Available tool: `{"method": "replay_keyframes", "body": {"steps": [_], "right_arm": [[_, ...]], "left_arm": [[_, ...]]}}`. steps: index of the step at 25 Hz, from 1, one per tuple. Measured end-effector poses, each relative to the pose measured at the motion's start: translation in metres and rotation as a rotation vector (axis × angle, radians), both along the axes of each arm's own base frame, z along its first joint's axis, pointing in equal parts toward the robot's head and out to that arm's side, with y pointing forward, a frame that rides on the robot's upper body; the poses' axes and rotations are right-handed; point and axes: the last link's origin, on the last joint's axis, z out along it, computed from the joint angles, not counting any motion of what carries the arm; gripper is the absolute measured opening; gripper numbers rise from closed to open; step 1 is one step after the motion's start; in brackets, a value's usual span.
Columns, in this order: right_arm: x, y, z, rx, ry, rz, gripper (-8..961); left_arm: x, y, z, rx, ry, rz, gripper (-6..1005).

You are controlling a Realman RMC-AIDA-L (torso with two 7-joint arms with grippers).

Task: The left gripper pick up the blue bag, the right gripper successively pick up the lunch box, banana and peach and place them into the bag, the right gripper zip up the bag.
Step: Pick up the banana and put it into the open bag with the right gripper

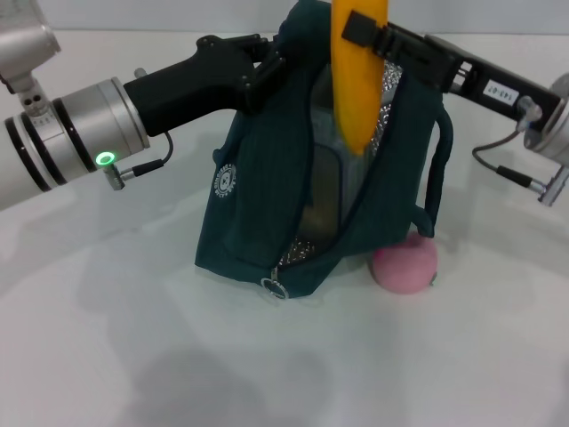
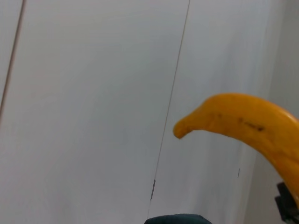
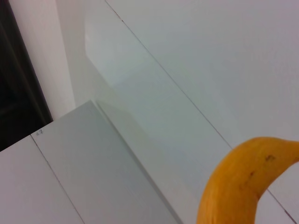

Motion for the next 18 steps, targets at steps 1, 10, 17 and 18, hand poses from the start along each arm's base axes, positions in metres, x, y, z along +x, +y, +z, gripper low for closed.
{"method": "replay_keyframes", "body": {"steps": [1, 10, 17, 18], "right_arm": [[0.001, -0.002, -0.001, 0.003, 0.001, 0.001, 417], [0.007, -0.011, -0.020, 0.052, -0.047, -0.004, 418], [0.012, -0.015, -0.027, 0.070, -0.089, 0.009, 419], [0.012, -0.016, -0.026, 0.078, -0.088, 0.012, 452]], "left_arm": [[0.000, 0.000, 0.000, 0.000, 0.000, 0.000, 110], [0.003, 0.001, -0.002, -0.012, -0.006, -0.001, 109], [0.005, 0.002, -0.005, -0.024, -0.010, 0.000, 110], [0.005, 0.002, -0.005, -0.024, -0.010, 0.000, 110]]}}
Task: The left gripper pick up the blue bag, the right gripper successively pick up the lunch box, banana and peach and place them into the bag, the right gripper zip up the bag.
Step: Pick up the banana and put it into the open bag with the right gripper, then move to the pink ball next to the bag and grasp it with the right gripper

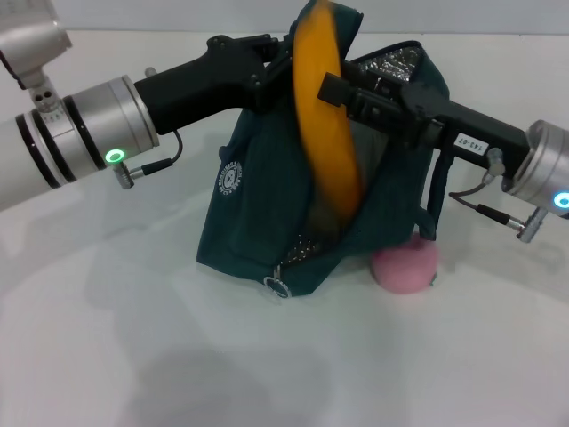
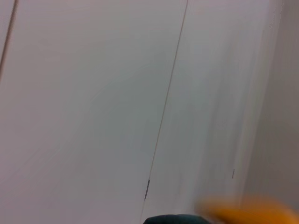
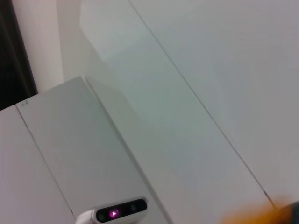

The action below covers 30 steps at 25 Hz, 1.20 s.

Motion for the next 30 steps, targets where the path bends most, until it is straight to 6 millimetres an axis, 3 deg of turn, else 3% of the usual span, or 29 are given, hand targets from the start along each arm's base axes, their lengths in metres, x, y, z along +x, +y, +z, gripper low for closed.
{"method": "replay_keyframes", "body": {"steps": [6, 10, 15, 20, 25, 30], "right_arm": [[0.007, -0.003, 0.010, 0.071, 0.042, -0.017, 664], [0.024, -0.010, 0.030, 0.181, 0.101, -0.048, 842], [0.051, -0.038, 0.062, 0.325, 0.054, 0.094, 848], [0.093, -0.066, 0.082, 0.238, -0.162, 0.200, 842], [0.132, -0.086, 0.061, 0.291, -0.363, 0.129, 832], [0.146, -0.092, 0.035, 0.302, -0.464, 0.070, 823]], "left_arm": [[-0.002, -0.001, 0.000, 0.000, 0.000, 0.005, 110], [-0.002, -0.001, 0.000, 0.000, -0.001, 0.006, 110], [-0.004, -0.002, 0.000, 0.000, -0.001, 0.012, 110], [-0.006, -0.002, 0.001, 0.002, 0.001, 0.016, 109], [-0.007, -0.003, 0.001, 0.001, 0.004, 0.017, 109], [-0.007, -0.003, 0.000, -0.003, 0.008, 0.014, 109]]}}
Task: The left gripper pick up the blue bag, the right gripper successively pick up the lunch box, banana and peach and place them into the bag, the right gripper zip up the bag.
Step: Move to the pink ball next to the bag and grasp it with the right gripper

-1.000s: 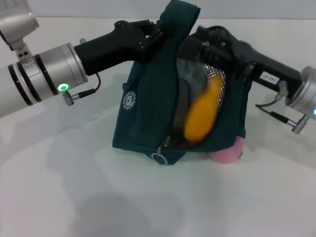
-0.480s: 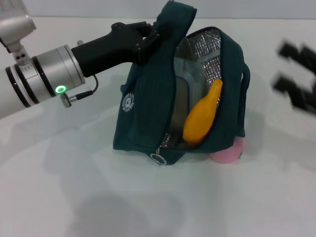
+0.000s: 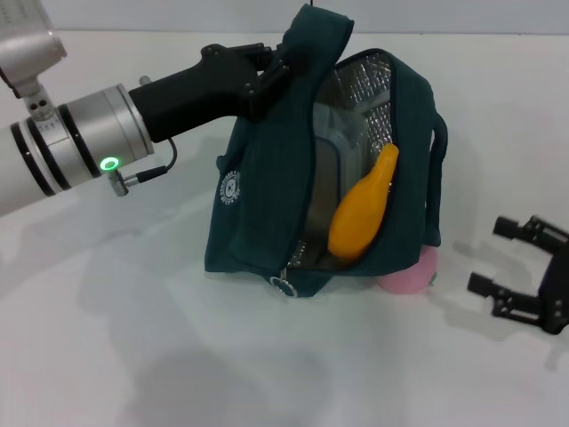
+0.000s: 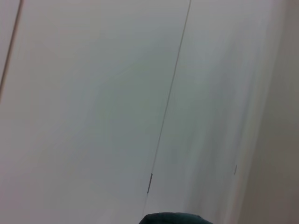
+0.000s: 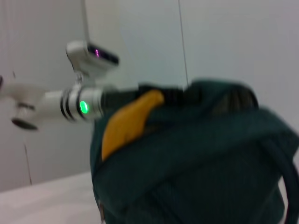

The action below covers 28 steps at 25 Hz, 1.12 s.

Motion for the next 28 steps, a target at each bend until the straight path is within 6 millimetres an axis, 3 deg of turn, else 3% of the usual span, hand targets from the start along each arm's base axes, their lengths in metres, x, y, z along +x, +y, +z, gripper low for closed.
{"method": "replay_keyframes", "body": {"steps": [14, 28], "right_arm": [[-0.017, 0.025, -0.057, -0.030, -0.116, -0.058, 796], [-0.025, 0.035, -0.061, -0.077, -0.129, -0.058, 770]], "left_arm": [[0.000, -0.001, 0.000, 0.002, 0.002, -0.004, 110], [0.001, 0.001, 0.002, 0.013, 0.010, -0.013, 109]]}}
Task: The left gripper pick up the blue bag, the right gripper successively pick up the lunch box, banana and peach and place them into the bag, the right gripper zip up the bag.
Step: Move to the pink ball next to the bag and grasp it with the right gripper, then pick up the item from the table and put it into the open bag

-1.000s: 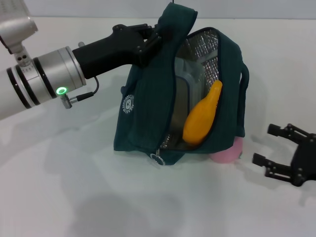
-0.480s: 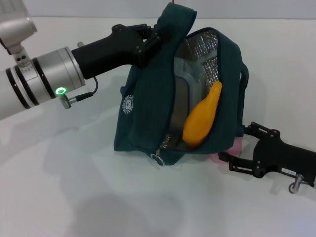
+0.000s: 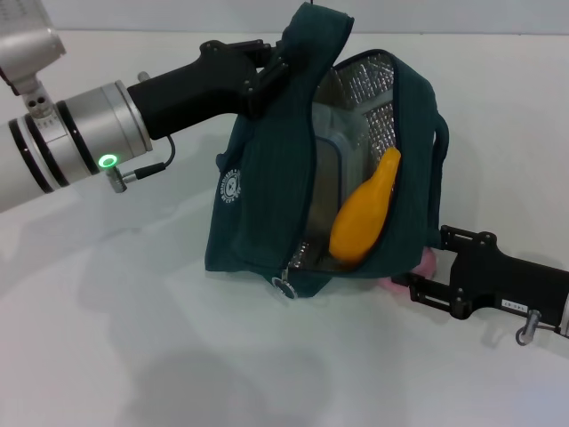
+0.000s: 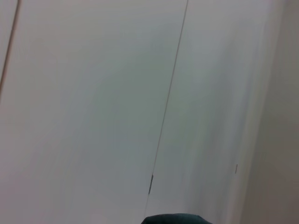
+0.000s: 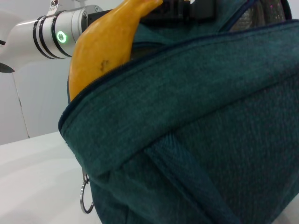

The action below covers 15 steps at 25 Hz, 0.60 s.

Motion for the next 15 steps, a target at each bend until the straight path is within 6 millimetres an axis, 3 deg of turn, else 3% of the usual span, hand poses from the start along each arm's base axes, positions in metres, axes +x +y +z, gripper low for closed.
{"method": "replay_keyframes", "body": {"steps": [1, 8, 12, 15], "right_arm": [[0.000, 0.000, 0.000, 0.000, 0.001, 0.000, 768], [0.007, -0.001, 0.009, 0.030, 0.016, -0.027, 502], [0.017, 0.000, 0.026, 0.121, 0.065, -0.091, 338], [0.027, 0.000, 0.046, 0.236, 0.133, -0.149, 300]], "left_arm": [[0.000, 0.000, 0.000, 0.001, 0.001, -0.001, 109], [-0.001, 0.001, 0.001, 0.007, 0.003, 0.001, 110], [-0.001, 0.001, 0.002, 0.007, 0.002, 0.002, 110], [-0.001, 0.001, 0.002, 0.008, 0.001, 0.003, 109]]}}
